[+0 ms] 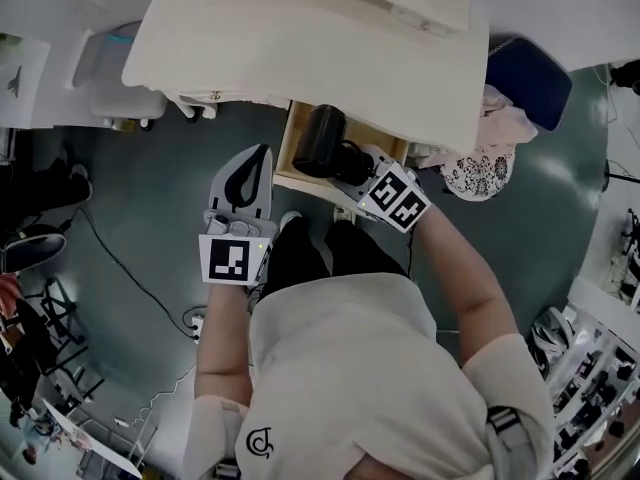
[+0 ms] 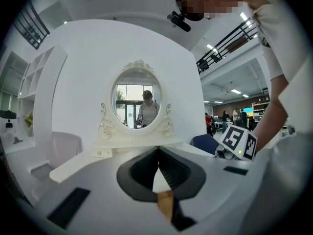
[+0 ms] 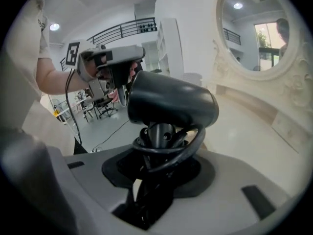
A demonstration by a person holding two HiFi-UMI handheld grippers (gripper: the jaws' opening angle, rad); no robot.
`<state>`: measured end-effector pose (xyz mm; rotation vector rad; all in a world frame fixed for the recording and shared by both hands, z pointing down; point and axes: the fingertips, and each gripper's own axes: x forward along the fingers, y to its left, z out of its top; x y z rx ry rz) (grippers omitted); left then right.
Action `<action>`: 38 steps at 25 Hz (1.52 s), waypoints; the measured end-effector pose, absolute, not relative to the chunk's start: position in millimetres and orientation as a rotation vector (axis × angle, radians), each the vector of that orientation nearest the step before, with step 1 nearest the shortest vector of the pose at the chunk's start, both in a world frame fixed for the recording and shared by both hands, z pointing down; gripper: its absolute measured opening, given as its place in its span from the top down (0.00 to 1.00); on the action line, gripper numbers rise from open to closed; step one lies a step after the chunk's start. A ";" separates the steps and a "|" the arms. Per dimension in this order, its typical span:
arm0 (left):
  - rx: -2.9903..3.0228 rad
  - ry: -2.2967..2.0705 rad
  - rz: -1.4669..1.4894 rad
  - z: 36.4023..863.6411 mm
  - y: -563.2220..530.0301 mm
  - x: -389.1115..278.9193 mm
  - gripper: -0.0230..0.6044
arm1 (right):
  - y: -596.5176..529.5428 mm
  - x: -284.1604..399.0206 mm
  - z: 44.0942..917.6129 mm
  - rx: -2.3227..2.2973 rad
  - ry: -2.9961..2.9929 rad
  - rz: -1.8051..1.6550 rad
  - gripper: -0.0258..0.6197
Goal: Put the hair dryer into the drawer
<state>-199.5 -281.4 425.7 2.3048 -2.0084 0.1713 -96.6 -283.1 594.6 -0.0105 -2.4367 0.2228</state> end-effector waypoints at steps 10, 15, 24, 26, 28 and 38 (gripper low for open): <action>2.251 -1.908 0.241 473.7 -294.3 -235.4 0.94 | -286.9 -101.3 704.0 -0.187 -2.083 0.160 0.69; 2.248 -1.871 0.248 490.4 -299.2 -237.8 0.94 | -287.0 -96.1 746.8 -0.231 -1.966 0.116 0.69; 2.241 -1.801 0.288 518.3 -293.0 -244.2 0.94 | -301.3 -92.4 794.8 -0.193 -1.866 0.033 0.68; 2.236 -1.794 0.292 521.6 -289.1 -245.3 0.94 | -301.8 -93.9 796.7 -0.187 -1.874 0.028 0.68; 2.232 -1.792 0.288 524.1 -285.0 -246.4 0.94 | -300.8 -95.2 798.7 -0.170 -1.882 0.040 0.68; 2.211 -1.769 0.290 532.3 -279.1 -241.6 0.94 | -300.2 -90.6 809.4 -0.059 -1.900 0.215 0.49</action>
